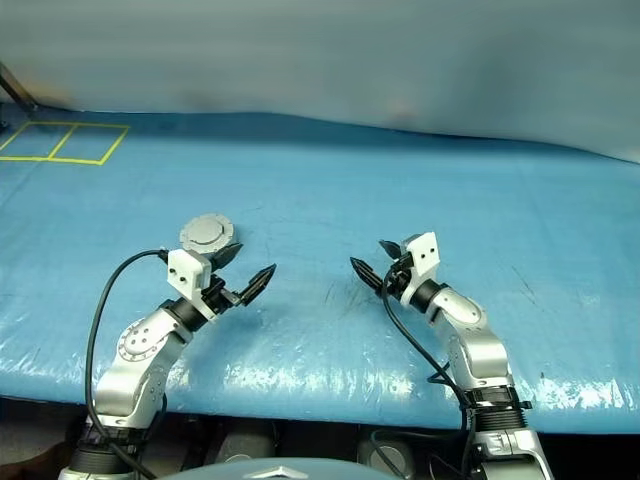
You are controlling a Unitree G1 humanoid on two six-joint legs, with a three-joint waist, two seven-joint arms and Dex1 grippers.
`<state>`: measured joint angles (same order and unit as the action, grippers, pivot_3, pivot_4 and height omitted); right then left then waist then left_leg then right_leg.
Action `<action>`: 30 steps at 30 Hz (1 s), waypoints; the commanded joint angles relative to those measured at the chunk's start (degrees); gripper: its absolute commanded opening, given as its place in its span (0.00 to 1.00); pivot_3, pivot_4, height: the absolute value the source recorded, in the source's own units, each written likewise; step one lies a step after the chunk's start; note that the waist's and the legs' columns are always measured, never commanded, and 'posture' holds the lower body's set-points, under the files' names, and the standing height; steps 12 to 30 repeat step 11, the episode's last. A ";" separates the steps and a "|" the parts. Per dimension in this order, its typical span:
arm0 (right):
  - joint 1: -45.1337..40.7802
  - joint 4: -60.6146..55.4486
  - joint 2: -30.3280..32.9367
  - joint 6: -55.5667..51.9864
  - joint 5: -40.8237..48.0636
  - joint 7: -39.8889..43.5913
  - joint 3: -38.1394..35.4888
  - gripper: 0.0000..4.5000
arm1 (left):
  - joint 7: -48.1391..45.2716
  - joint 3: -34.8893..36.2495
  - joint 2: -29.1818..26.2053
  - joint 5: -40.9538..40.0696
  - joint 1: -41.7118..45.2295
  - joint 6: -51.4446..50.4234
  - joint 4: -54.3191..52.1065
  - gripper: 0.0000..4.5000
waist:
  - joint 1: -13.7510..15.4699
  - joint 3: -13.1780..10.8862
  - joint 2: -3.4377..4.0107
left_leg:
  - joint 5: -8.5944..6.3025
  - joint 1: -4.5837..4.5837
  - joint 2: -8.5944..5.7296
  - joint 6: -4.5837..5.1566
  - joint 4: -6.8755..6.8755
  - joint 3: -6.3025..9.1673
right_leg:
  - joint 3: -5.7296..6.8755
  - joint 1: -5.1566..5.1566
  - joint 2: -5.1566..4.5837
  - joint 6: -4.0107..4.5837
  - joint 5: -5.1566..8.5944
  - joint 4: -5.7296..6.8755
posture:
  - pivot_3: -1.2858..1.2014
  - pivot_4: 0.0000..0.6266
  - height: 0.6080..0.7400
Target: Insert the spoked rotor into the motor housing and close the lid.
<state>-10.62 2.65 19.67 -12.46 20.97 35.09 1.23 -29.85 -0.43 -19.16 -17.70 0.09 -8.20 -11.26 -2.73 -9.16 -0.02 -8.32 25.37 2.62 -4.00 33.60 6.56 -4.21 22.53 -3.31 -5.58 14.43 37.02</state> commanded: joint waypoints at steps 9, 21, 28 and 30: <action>-2.63 1.76 -0.80 4.19 -3.03 1.07 -0.67 0.93 | 2.93 0.78 -0.08 2.46 1.50 0.11 -2.41 0.97 | 0.31 0.00 0.00 | 0.01 -0.01 0.00 -0.01 0.01 0.00 | 0.00 -0.02 0.00 -0.03 -0.02 0.00 | 0.52 0.24 1.00; -2.71 1.92 -0.92 4.27 -3.09 0.94 -0.91 0.93 | 3.07 0.78 -0.27 2.59 1.90 -0.18 -2.23 0.97 | 0.34 0.00 0.00 | 0.01 -0.01 0.00 -0.01 0.01 0.00 | 0.00 -0.02 0.00 -0.03 -0.02 0.00 | 0.52 0.24 1.00; -2.71 1.92 -0.92 4.27 -3.09 0.94 -0.91 0.93 | 3.07 0.78 -0.27 2.59 1.90 -0.18 -2.23 0.97 | 0.34 0.00 0.00 | 0.01 -0.01 0.00 -0.01 0.01 0.00 | 0.00 -0.02 0.00 -0.03 -0.02 0.00 | 0.52 0.24 1.00; -2.71 1.92 -0.92 4.27 -3.09 0.94 -0.91 0.93 | 3.07 0.78 -0.27 2.59 1.90 -0.18 -2.23 0.97 | 0.34 0.00 0.00 | 0.01 -0.01 0.00 -0.01 0.01 0.00 | 0.00 -0.02 0.00 -0.03 -0.02 0.00 | 0.52 0.24 1.00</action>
